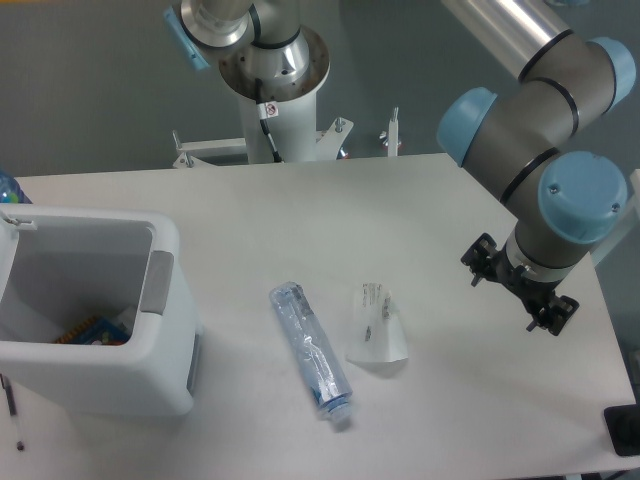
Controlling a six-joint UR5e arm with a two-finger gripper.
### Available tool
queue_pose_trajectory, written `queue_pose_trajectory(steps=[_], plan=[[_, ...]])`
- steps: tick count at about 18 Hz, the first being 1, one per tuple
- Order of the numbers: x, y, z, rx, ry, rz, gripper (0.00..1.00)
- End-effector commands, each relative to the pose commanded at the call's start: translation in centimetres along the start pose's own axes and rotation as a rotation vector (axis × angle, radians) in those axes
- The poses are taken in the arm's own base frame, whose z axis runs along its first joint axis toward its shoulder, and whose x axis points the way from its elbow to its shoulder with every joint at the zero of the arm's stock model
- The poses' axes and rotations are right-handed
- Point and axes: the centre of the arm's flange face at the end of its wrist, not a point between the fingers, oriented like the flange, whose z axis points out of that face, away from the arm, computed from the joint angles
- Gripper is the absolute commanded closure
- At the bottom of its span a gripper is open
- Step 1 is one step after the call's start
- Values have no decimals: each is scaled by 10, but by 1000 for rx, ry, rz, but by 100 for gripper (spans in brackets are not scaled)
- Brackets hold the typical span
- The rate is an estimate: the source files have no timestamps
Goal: Place the trash in the trash can
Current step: 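Move the gripper over the white paper wrapper and lower it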
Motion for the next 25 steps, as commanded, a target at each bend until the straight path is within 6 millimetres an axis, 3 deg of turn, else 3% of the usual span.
queue_pose_trajectory(steps=[7,13,20,25], plan=[[13,2,-6,2,6,0,0],[23,1,1,16,30,-29,0],[46,-7,35,23,29,-178,0],[83,-22,59,25,18,-229,0]])
